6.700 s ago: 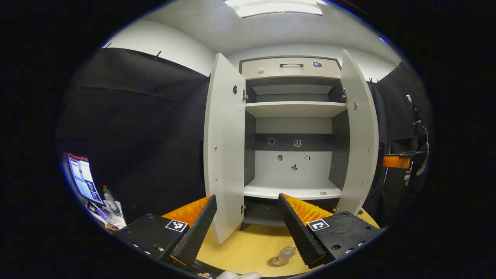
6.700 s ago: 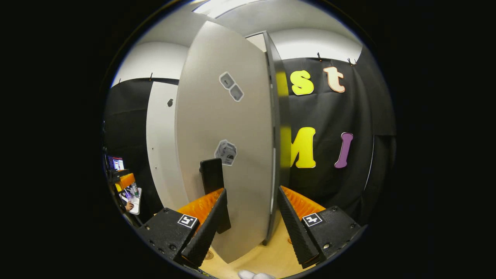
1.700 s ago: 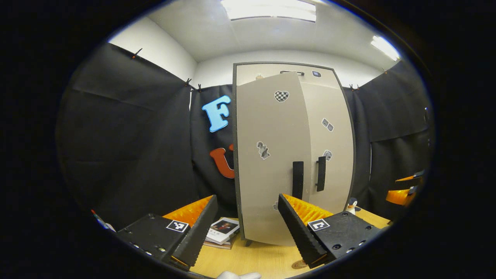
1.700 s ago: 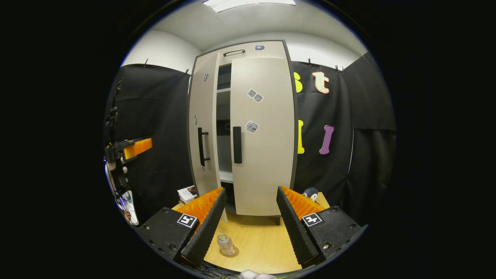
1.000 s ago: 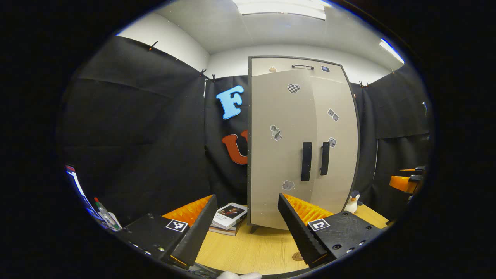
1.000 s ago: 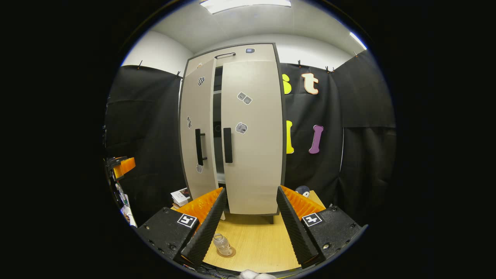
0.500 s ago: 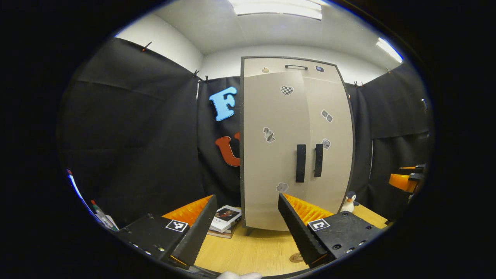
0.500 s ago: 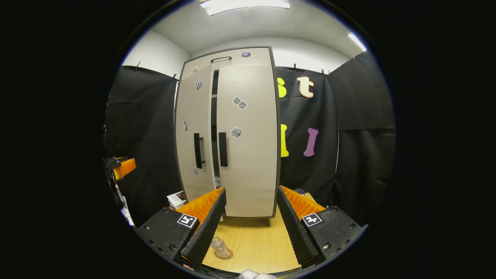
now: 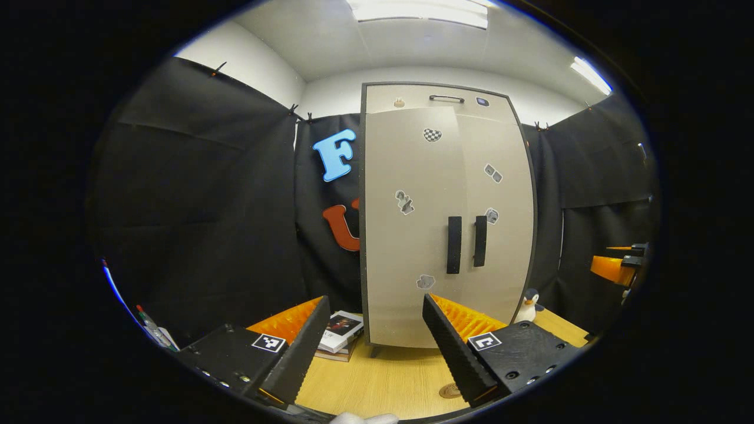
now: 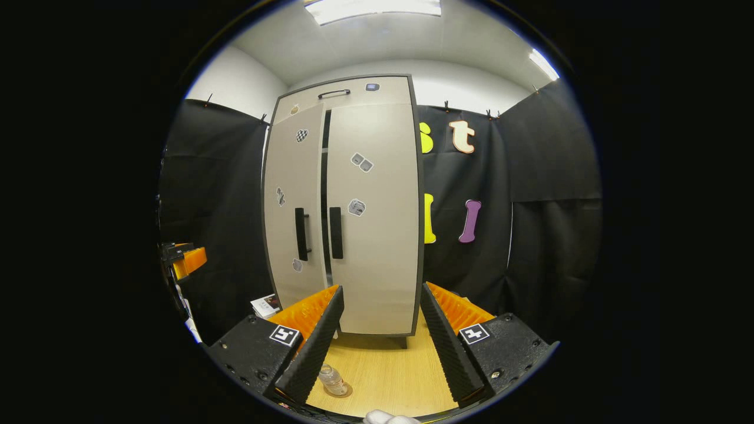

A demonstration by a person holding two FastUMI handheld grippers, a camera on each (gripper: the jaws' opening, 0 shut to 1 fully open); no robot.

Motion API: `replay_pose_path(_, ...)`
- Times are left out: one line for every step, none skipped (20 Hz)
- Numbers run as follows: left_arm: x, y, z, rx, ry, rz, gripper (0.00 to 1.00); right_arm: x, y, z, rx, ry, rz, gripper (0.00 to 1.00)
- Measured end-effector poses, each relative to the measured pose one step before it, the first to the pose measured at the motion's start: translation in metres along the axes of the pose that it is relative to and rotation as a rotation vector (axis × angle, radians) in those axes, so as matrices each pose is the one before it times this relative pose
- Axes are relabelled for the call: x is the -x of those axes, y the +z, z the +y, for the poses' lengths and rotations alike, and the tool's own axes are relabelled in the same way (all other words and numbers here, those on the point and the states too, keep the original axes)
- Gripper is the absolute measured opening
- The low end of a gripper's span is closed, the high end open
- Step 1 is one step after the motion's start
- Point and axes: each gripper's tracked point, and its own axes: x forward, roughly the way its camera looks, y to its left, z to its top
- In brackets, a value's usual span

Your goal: Grasp the bottle in the cabinet with the left hand and place it on the coaster, then close the right door with the right hand and the left door with the left hand.

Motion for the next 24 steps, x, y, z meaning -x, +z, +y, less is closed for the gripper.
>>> replay_pose_path(-0.00009, 0.00016, -0.00024, -0.00127, -0.00122, -0.00088, 0.98, -0.00056, 0.00125, -0.00014, 0.00398, -0.00199, -0.0047, 0.81)
replay_pose_path(0.00026, 0.00151, 0.00008, -0.0035, -0.0003, -0.00386, 0.96, -0.00005, 0.00102, 0.00014, 0.00236, -0.00061, -0.00281, 0.81)
replay_pose_path(-0.00055, 0.00068, 0.00034, -0.00429, -0.00055, -0.00171, 0.96, -0.00014, 0.00026, 0.00009, -0.00059, -0.00121, -0.00061, 0.81)
replay_pose_path(-0.00005, 0.00022, -0.00107, -0.0035, -0.00385, -0.00176, 0.97, 0.0001, -0.00005, 0.00069, -0.00248, 0.00066, -0.00039, 0.81)
replay_pose_path(0.00061, 0.00094, -0.00129, -0.00082, -0.00348, -0.00101, 0.98, -0.00022, 0.00024, 0.00028, -0.00097, -0.00022, 0.00027, 0.81)
replay_pose_path(0.00048, -0.00031, -0.00111, 0.00382, -0.00525, 0.00069, 0.95, -0.00017, 0.00021, 0.00037, -0.00018, 0.0, 0.00059, 0.81)
replay_pose_path(-0.00051, -0.00052, -0.0021, 0.00514, -0.00569, 0.00182, 0.96, -0.00028, -0.0002, -0.00014, -0.00117, -0.00119, -0.00091, 0.81)
replay_pose_path(0.00001, -0.00043, -0.0012, 0.00164, -0.00497, 0.00088, 0.96, 0.00019, 0.00052, 0.00019, -0.00146, -0.001, -0.00072, 0.81)
replay_pose_path(-0.0005, 0.00123, -0.00202, -0.0018, -0.00182, -0.00203, 0.96, -0.00033, 0.0001, -0.00012, 0.00031, -0.00168, -0.00123, 0.81)
replay_pose_path(-0.00042, -0.00067, -0.00004, -0.00299, -0.00095, -0.00228, 0.96, 0.00013, 0.00045, -0.00021, 0.00045, -0.0025, -0.00249, 0.81)
replay_pose_path(-0.00039, 0.00005, -0.00094, -0.00222, -0.00162, -0.00056, 0.96, -0.00019, -0.00083, -0.00004, -0.00085, -0.00166, 0.00028, 0.81)
replay_pose_path(0.00055, -0.00001, -0.00065, 0.00005, -0.00063, -0.00027, 0.96, -0.00023, -0.00036, 0.00043, -0.00147, 0.00048, 0.00174, 0.81)
replay_pose_path(-0.00047, 0.00002, 0.00053, 0.00166, -0.00163, 0.00203, 0.96, 0.00003, -0.00092, -0.00002, -0.00069, -0.00008, 0.00278, 0.81)
replay_pose_path(0.00042, -0.00045, 0.00008, 0.00184, -0.00104, 0.0012, 0.96, 0.00038, -0.00068, -0.00017, 0.00022, -0.00072, 0.00082, 0.81)
replay_pose_path(0.00032, -0.00021, -0.00021, 0.00038, -0.00083, 0.00082, 0.97, -0.00013, 0.00018, -0.00007, 0.00041, -0.00223, -0.0012, 0.81)
replay_pose_path(-0.00064, -0.00118, -0.00007, -0.00121, 0.00181, 0.00095, 0.96, -0.00004, -0.00021, -0.00038, -0.00108, -0.00105, 0.00041, 0.81)
replay_pose_path(0.0003, 0.00008, 0.00094, -0.00031, 0.00184, 0.00099, 0.96, 0.00025, -0.00118, 0.00061, -0.00293, 0.00055, 0.00057, 0.81)
replay_pose_path(0.0008, -0.00011, 0.00053, 0.00088, 0.00206, 0.0009, 0.96, -0.0002, -0.00066, 0.00014, -0.00204, 0.00036, 0.00009, 0.81)
replay_pose_path(-0.00009, -0.00038, 0.00012, 0.00108, 0.00004, 0.0017, 0.96, -0.00042, -0.00063, -0.00074, 0.00012, -0.0004, 0.0021, 0.81)
replay_pose_path(0.00018, -0.00072, 0.0002, 0.00098, 0.00181, -0.00065, 0.96, -0.00023, -0.00011, -0.0006, 0.00035, -0.00029, 0.0005, 0.81)
replay_pose_path(0.00027, -0.00065, 0.00011, -0.00043, 0.0006, 0.00026, 0.96, -0.00063, -0.00016, -0.00106, -0.00055, -0.00123, -0.00021, 0.81)
replay_pose_path(-0.00046, -0.00065, -0.00079, -0.00077, -0.00004, 0.00212, 0.96, 0.00024, -0.00008, -0.00087, -0.00195, -0.0001, -0.00031, 0.81)
replay_pose_path(-0.00099, 0.0005, -0.00052, 0.00081, 0.00039, 0.00078, 0.96, -0.00004, -0.00049, -0.0003, -0.00308, 0.00063, 0.00014, 0.81)
replay_pose_path(0.00093, -0.00023, -0.00093, 0.0005, -0.00094, 0.001, 0.96, -0.00038, 0.00107, 0.00003, -0.00254, 0.00091, -0.00156, 0.81)
